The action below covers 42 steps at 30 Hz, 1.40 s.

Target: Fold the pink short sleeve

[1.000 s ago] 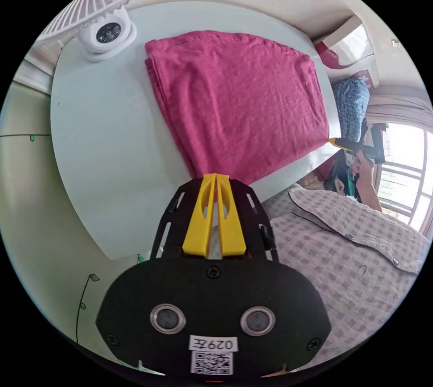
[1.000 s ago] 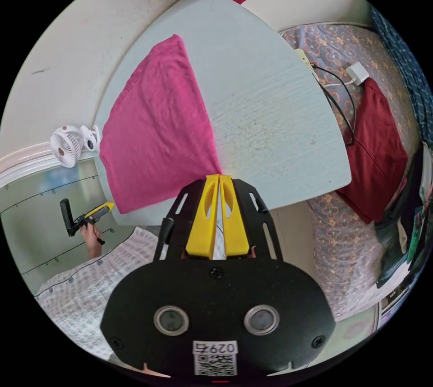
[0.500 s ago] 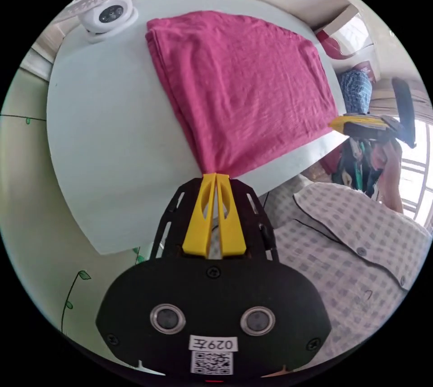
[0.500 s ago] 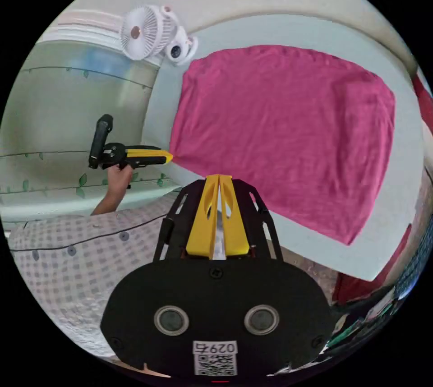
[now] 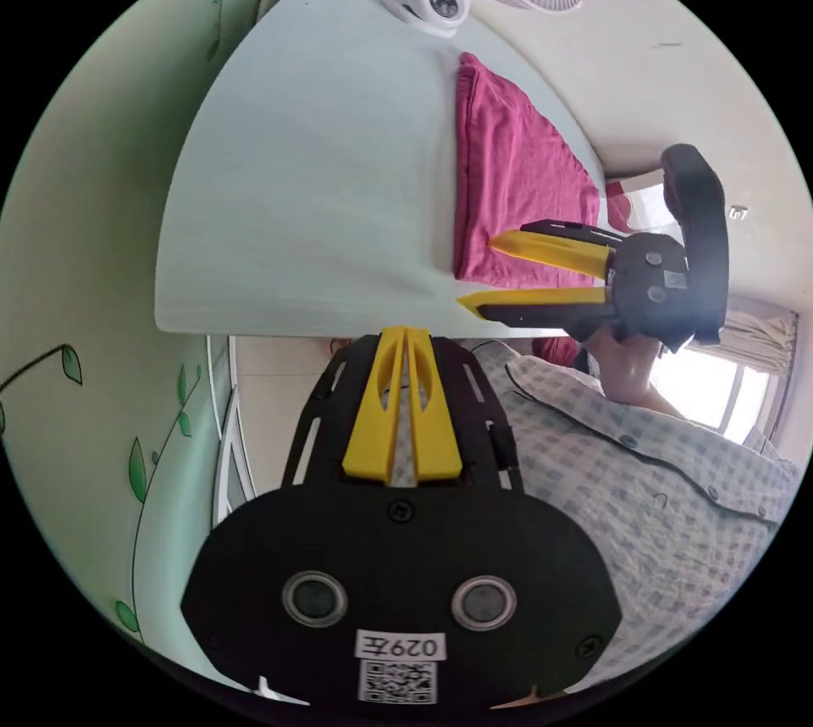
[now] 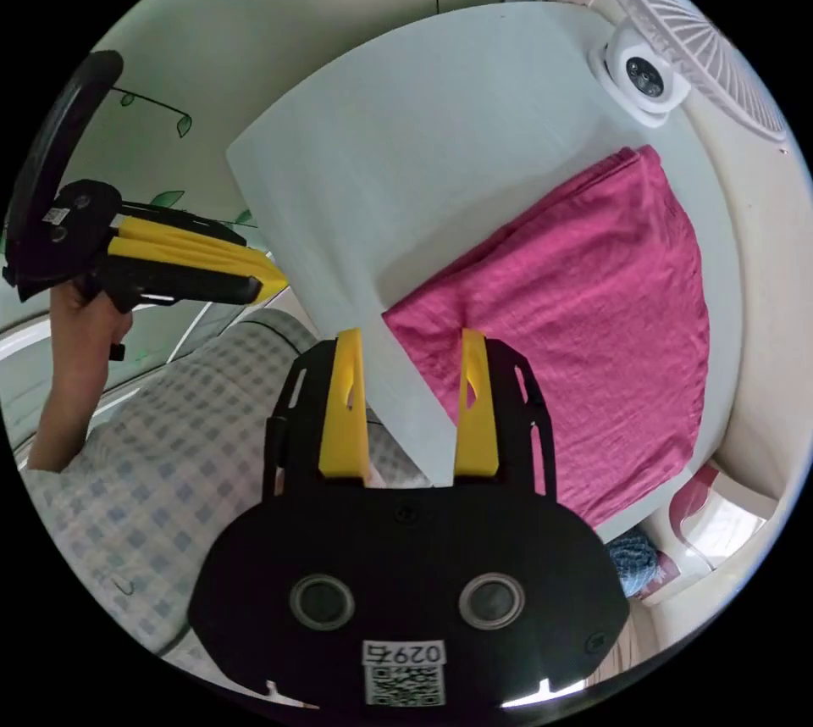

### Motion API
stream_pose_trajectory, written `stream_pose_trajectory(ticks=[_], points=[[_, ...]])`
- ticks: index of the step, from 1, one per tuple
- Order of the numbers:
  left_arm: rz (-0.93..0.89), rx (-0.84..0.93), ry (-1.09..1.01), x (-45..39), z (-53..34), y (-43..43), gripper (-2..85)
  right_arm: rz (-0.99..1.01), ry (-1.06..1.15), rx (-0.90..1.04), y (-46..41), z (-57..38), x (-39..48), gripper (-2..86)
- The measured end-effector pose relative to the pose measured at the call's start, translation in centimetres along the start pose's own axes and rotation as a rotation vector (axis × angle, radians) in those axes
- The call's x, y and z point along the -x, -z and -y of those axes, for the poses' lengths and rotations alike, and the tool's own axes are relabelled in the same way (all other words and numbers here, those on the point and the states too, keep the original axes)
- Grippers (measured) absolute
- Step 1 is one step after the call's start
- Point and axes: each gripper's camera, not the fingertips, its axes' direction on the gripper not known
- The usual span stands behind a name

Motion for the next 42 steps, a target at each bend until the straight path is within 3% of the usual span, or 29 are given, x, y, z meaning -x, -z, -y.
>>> stream_pose_trajectory(ticks=[5,9,13,22,27,30,32,35,39,42], points=[[-0.050,-0.008,0.027,2.9,-1.1,0.3,-1.0,-0.126,0.094,0.044,-0.1,1.4,5.2,15.2],[-0.079,-0.027,0.022,3.8,-1.1,0.7,-1.0,-0.041,0.085,-0.030,1.5,0.8,5.2,6.1],[-0.117,-0.018,0.020,4.6,-1.0,0.1,-1.0,0.053,0.030,0.038,-0.2,0.6,4.2,8.5],[-0.156,0.015,0.007,3.9,-0.8,-1.9,-1.0,-0.273,0.085,0.001,-1.8,-3.9,5.8,2.5],[-0.170,0.019,0.005,2.7,-0.4,-3.1,-1.0,-0.131,0.052,-0.054,-1.9,-8.7,1.8,0.9],[-0.180,0.032,0.002,1.5,-0.1,-4.0,-1.0,0.217,-0.117,-0.214,-0.6,-14.3,-5.3,0.5],[-0.183,0.055,-0.007,0.1,0.5,-5.0,-1.0,0.538,-0.314,-0.473,0.6,-21.8,-12.7,0.3],[-0.182,0.114,-0.039,-2.1,1.9,-7.0,-1.0,0.819,-0.567,-0.849,0.7,-34.9,-20.7,0.3],[-0.148,0.184,-0.107,-6.1,4.2,-9.5,-1.0,0.690,-0.955,-1.002,-2.0,-51.8,-25.2,0.3],[-0.131,0.227,-0.179,-10.5,6.3,-11.7,-0.9,0.654,-1.212,-0.763,-8.9,-61.1,-28.0,0.3]])
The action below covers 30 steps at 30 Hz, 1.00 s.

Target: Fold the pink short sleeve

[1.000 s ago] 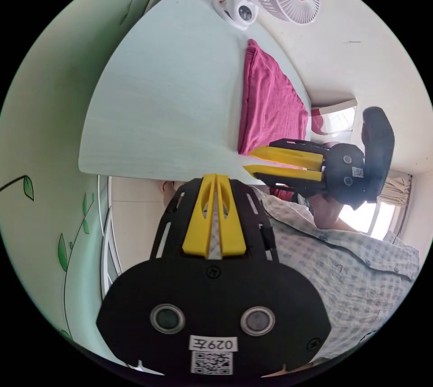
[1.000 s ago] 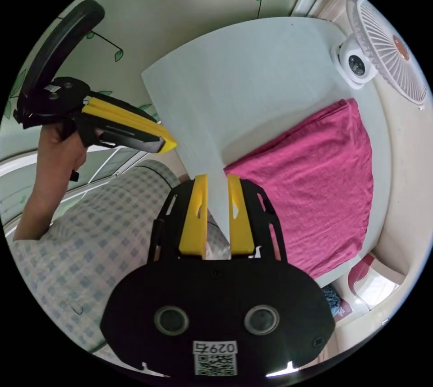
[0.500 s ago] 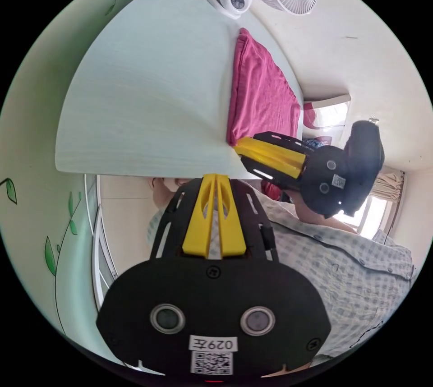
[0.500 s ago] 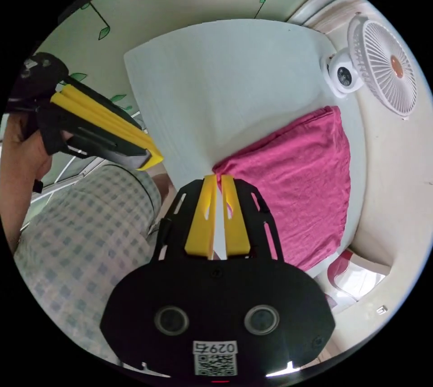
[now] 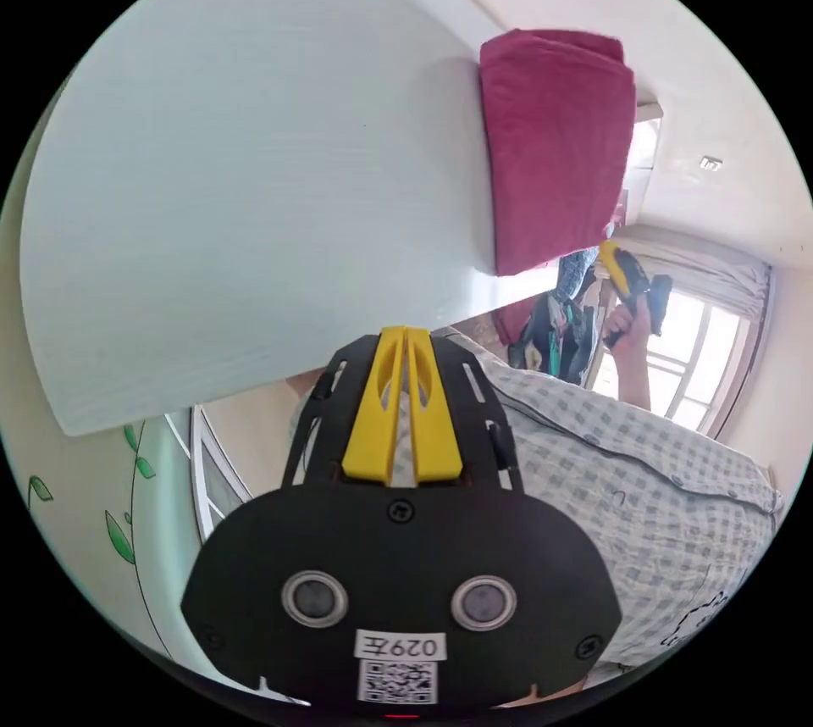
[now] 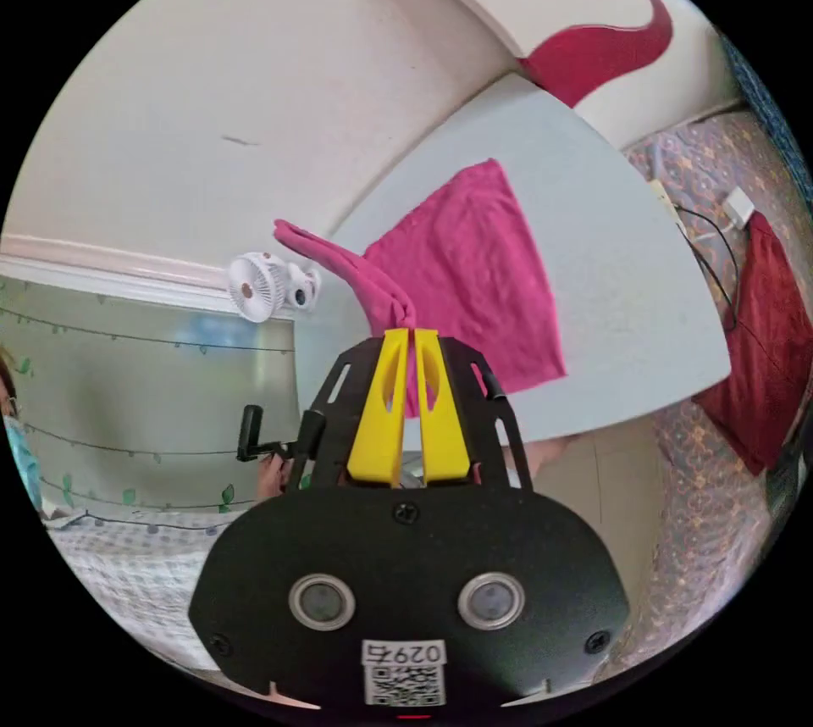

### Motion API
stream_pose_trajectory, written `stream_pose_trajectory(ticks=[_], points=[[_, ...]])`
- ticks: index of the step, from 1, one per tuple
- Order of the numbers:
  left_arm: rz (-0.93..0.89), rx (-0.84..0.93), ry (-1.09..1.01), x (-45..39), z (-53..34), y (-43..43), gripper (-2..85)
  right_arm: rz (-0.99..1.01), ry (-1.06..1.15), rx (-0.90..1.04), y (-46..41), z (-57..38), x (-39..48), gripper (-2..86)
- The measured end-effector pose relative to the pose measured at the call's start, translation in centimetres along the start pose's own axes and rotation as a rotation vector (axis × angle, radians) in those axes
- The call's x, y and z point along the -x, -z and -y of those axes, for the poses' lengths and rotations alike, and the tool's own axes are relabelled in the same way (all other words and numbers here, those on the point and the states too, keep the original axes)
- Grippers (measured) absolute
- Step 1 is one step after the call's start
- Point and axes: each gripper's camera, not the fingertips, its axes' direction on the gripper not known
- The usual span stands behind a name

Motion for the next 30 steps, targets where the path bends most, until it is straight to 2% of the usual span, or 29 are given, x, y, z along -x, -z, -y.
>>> stream_pose_trajectory(ticks=[2,6,11,16,19,21,23,26,30], points=[[0.007,0.044,-0.069,-3.5,2.9,-2.1,-0.8,-0.005,-0.106,0.113,0.6,0.0,-7.5,0.4],[0.010,0.079,-0.171,-9.7,6.6,-5.1,0.0,0.081,-0.128,0.104,3.8,-0.6,-12.8,0.4],[0.119,0.110,-0.251,-17.1,11.4,-10.4,7.8,0.151,-0.098,0.142,8.4,-0.6,-20.5,0.6],[0.039,0.103,-0.204,-19.8,14.5,-13.8,10.5,0.275,-0.129,0.027,15.3,-1.6,-28.0,1.3],[-0.016,0.141,-0.160,-21.0,16.0,-16.2,12.4,0.215,-0.081,0.105,18.0,-1.8,-31.0,3.5],[-0.012,0.155,-0.145,-22.0,16.7,-17.6,13.0,0.128,-0.075,0.161,19.0,-2.0,-32.8,9.2],[0.006,0.149,-0.131,-23.3,17.4,-19.1,12.4,0.153,-0.053,0.219,20.0,-2.3,-35.0,12.3],[-0.022,0.147,-0.112,-24.7,18.6,-20.8,10.5,0.249,-0.060,0.267,20.8,-2.9,-38.0,12.8],[-0.089,0.175,-0.112,-26.5,20.4,-23.3,7.5,0.268,-0.079,0.299,22.2,-3.9,-41.3,9.1]])
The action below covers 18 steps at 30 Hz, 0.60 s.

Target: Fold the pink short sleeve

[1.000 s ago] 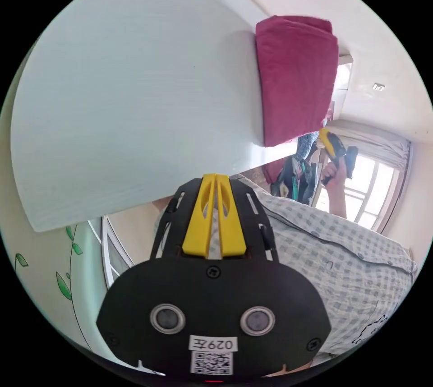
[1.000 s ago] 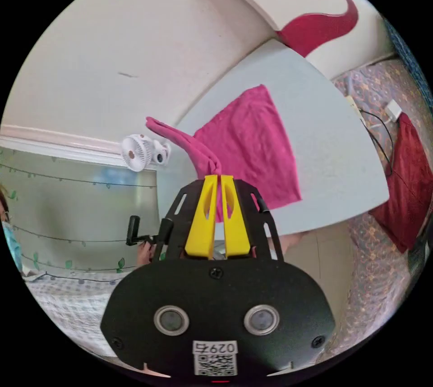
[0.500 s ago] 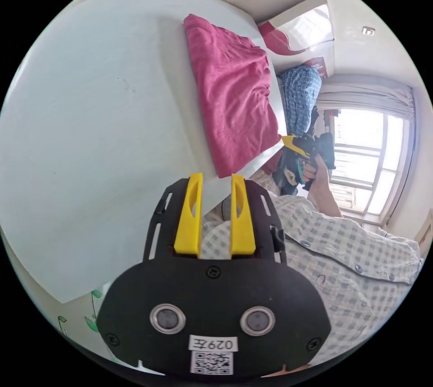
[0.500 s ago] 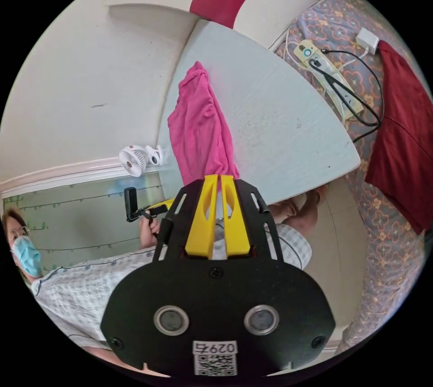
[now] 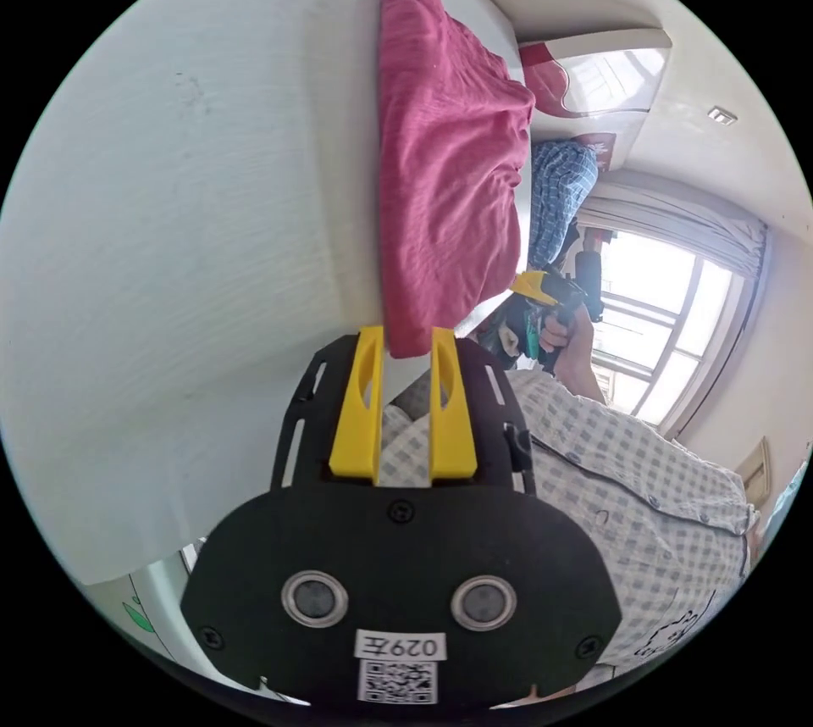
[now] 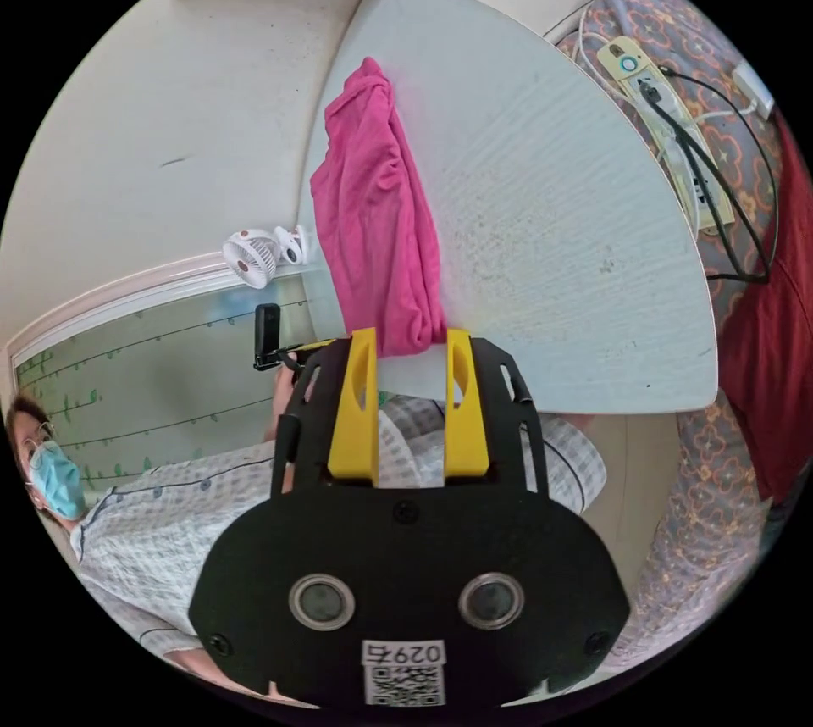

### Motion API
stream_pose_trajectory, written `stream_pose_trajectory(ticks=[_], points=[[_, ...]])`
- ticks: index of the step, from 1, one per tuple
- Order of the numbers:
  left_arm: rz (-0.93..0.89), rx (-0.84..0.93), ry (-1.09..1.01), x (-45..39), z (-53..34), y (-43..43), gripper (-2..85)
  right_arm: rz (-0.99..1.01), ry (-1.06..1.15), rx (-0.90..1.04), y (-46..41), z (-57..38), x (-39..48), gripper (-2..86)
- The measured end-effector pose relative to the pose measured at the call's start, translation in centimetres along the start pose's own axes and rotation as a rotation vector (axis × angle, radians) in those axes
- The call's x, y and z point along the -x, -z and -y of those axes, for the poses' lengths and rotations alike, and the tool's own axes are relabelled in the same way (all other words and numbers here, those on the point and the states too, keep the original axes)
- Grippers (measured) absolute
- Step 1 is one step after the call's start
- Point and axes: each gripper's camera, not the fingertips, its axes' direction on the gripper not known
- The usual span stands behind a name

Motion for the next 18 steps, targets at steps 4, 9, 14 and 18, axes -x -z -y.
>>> stream_pose_trajectory(ticks=[4,9,14,18], points=[[-0.020,-0.010,0.021,-1.8,1.8,-2.5,1.3,-0.044,0.010,-0.011,3.6,-3.4,-2.7,3.0],[-0.042,0.027,0.029,-4.5,1.4,-4.5,-0.8,0.101,-0.061,0.022,8.1,-9.6,-6.8,1.3],[-0.125,0.131,-0.030,-8.6,0.1,-5.2,-0.9,0.276,-0.077,-0.011,13.3,-19.3,-9.9,0.8],[-0.112,0.262,-0.062,-11.1,1.6,-6.3,-1.0,0.346,-0.113,-0.092,15.9,-25.6,-12.0,0.8]])
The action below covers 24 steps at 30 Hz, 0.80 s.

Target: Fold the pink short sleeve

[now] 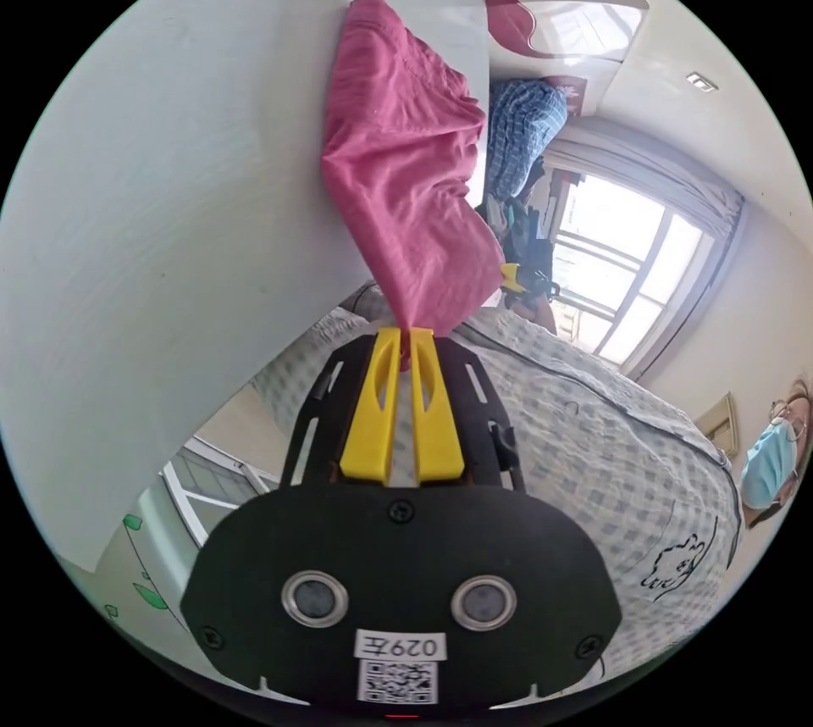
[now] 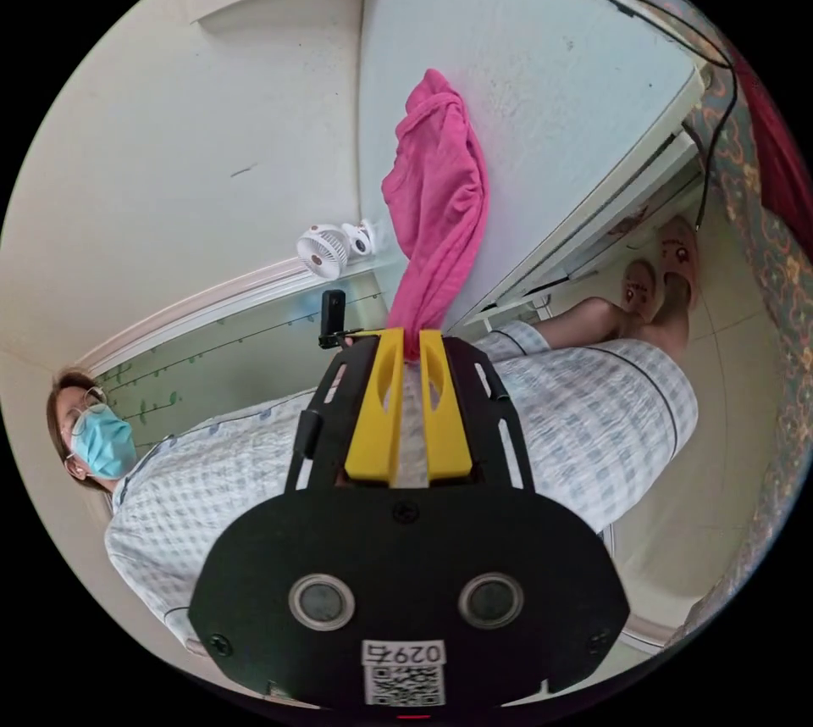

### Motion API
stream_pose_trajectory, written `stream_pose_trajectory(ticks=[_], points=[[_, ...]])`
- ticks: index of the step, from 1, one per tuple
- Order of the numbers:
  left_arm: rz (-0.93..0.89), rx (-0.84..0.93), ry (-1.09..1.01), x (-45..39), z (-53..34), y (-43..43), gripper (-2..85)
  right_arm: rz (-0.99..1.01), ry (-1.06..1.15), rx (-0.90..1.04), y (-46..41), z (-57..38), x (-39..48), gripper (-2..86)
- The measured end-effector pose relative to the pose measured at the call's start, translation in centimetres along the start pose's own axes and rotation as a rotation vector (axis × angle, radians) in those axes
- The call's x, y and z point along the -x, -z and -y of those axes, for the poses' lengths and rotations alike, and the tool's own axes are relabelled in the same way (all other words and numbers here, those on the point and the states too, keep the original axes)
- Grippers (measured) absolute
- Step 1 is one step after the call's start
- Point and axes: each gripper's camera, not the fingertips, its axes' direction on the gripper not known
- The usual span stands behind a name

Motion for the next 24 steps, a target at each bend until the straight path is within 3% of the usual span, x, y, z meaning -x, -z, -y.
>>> stream_pose_trajectory(ticks=[6,10,18,24], points=[[0.055,0.283,-0.124,-7.1,3.8,-2.4,-1.0,0.186,-0.004,-0.197,6.9,-11.2,-1.6,0.8],[0.052,0.412,-0.284,-16.2,5.7,-3.8,-1.0,0.361,0.038,-0.395,13.4,-19.4,-1.3,0.9],[0.197,0.430,-0.613,-33.4,11.1,-10.0,-1.0,0.392,0.203,-0.560,27.9,-28.6,0.4,0.9],[0.191,0.384,-0.944,-50.1,15.8,-18.9,-1.0,0.336,0.404,-0.691,45.5,-33.9,2.8,1.0]])
